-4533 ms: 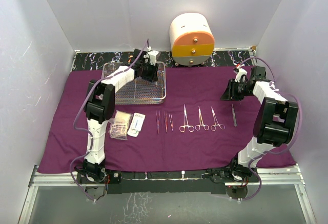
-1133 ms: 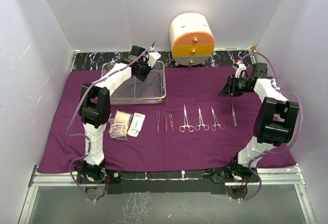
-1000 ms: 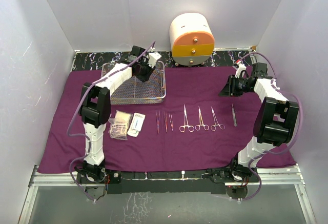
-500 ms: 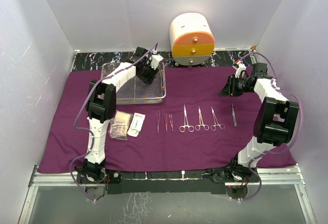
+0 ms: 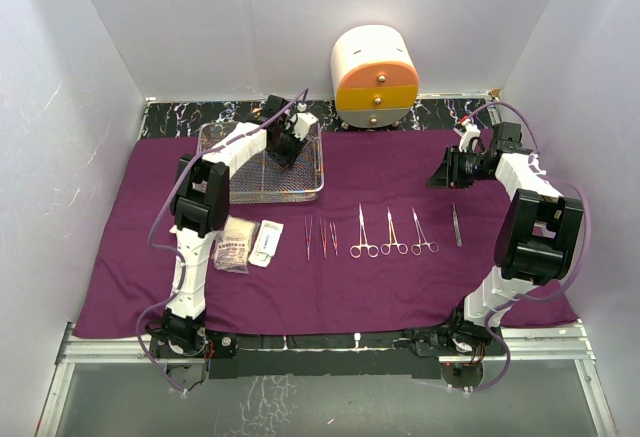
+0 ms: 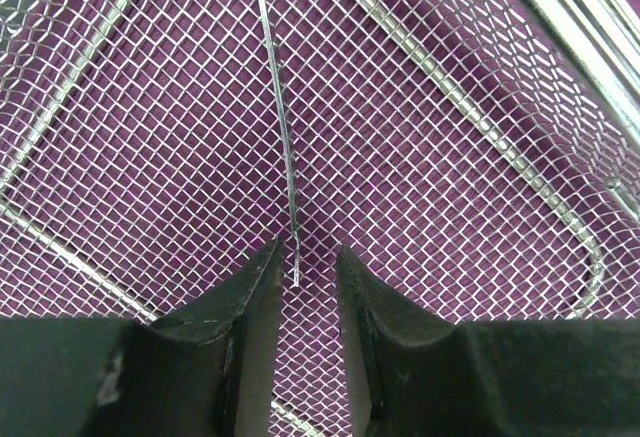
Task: Open and lay out the surgical kit
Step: Pick up the medical item from the container.
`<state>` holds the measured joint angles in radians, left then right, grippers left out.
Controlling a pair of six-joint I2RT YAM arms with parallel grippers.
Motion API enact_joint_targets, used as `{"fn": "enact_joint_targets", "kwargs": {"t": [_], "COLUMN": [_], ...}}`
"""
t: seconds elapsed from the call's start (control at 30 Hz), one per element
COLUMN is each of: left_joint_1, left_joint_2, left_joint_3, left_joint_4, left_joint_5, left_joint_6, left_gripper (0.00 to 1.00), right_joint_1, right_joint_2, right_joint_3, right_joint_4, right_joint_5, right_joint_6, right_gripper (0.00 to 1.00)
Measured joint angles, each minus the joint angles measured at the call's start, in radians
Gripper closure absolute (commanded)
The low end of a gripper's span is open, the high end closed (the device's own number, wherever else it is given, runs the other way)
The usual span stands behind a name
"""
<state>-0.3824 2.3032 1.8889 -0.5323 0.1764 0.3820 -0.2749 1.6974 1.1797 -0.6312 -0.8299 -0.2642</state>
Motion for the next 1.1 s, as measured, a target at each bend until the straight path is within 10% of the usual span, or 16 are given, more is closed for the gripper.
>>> {"fn": "enact_joint_targets", "kwargs": {"t": [0.5,1.1], "left_joint_1": [0.001,0.014], "left_joint_2": [0.008,-0.029], "left_joint_3": [0.001,0.009], "left_joint_4": [-0.007,-0.064], "left_joint_5": [-0.003,-0.092], "left_joint_6": [0.001,0.134], "left_gripper": [1.00,1.00], "right_joint_1": [0.000,0.013], "right_joint_2": [0.007,0.007], "right_joint_3": [-0.005,0.037], "right_joint_4": [0.000,-0.028], "right_joint_5": [-0.004,-0.015], "right_joint_6": [0.000,-0.026], "right_gripper": [0.74,0.75]}}
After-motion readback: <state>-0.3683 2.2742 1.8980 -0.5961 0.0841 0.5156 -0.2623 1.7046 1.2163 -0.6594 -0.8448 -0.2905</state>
